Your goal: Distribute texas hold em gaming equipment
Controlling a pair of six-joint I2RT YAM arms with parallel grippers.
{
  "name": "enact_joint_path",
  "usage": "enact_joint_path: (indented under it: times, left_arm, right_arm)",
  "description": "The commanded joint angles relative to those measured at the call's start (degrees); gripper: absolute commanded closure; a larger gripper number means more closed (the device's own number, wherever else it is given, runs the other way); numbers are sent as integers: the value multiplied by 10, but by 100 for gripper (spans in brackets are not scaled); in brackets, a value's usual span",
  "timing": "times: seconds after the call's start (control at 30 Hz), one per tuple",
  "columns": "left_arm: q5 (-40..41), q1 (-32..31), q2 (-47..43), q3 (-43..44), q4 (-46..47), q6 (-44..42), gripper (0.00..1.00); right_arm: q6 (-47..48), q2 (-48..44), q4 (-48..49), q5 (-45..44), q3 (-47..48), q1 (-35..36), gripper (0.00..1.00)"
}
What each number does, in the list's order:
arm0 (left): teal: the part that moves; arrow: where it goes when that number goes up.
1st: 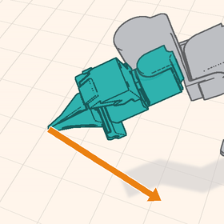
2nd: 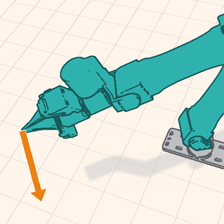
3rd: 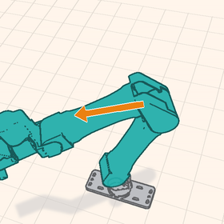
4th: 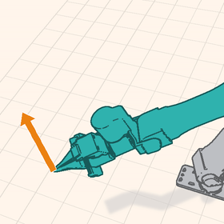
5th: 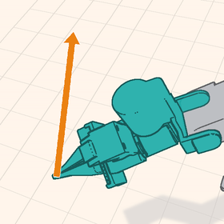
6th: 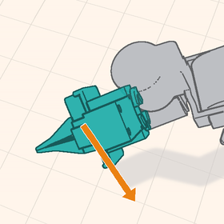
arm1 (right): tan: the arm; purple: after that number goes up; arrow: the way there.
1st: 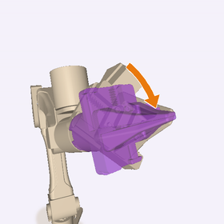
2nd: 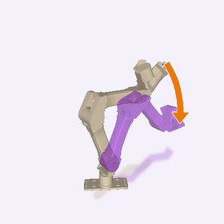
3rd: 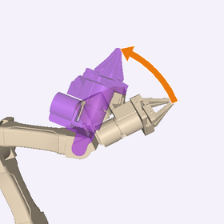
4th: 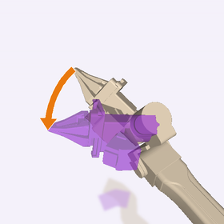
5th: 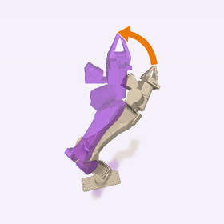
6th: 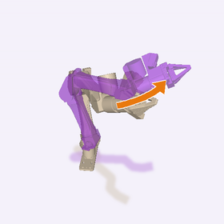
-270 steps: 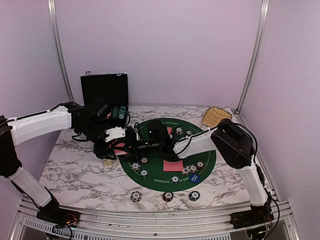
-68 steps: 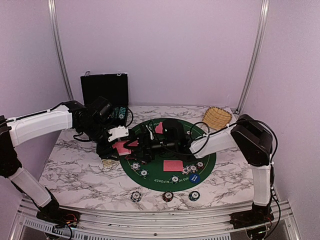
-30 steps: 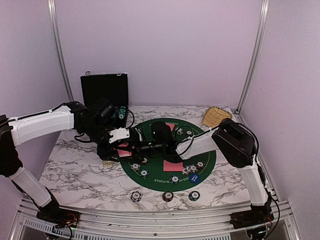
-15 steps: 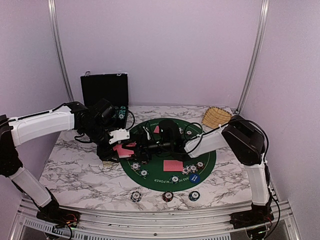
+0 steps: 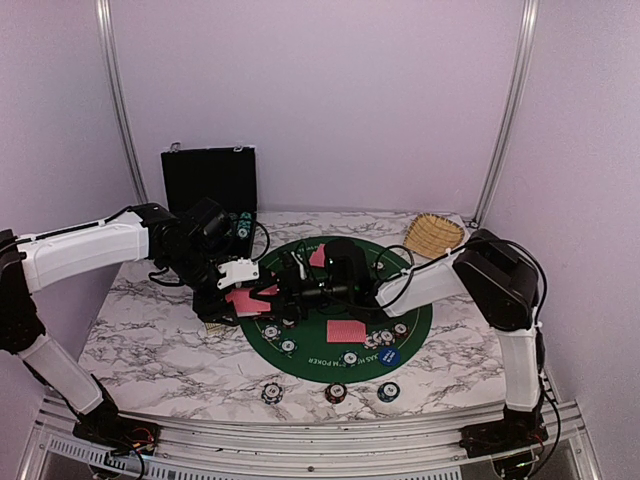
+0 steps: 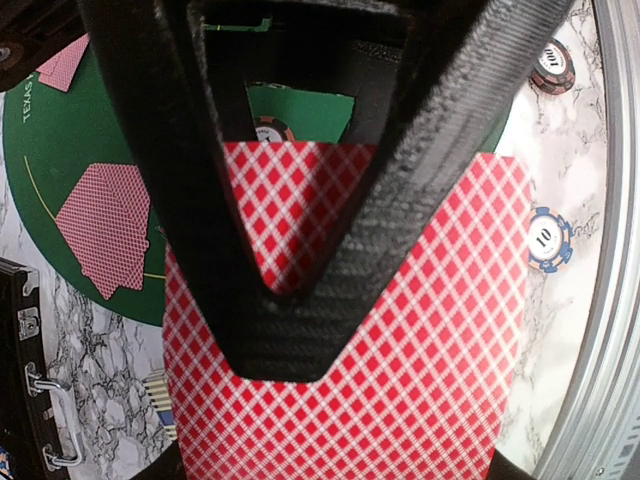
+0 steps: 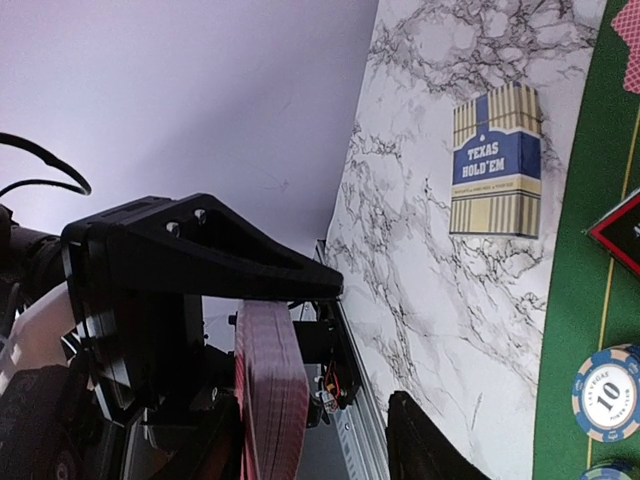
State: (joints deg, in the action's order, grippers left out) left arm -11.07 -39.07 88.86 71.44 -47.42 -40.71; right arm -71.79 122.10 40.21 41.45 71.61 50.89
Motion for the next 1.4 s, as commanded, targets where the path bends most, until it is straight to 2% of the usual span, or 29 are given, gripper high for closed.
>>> enact_joint_path:
  times: [0.0, 0.23, 0.73, 1.07, 1.37]
  left_arm:
    - [-3, -1, -6, 4, 2, -5, 89]
    - [0, -1, -6, 2, 3, -6, 89]
    - [-3, -1, 0, 7, 3, -4, 89]
    - [1, -1, -1, 7, 2, -5, 89]
    - [8, -1, 2, 5, 3, -7, 90]
  right_arm:
    - [6, -27, -10, -2, -7, -4, 56]
    - [5, -47, -14, 0, -23, -7, 62]
    - [2, -63, -20, 5, -37, 0, 53]
    - [3, -59, -34, 10, -30, 3, 71]
    - [5, -85, -43, 7, -46, 1, 83]
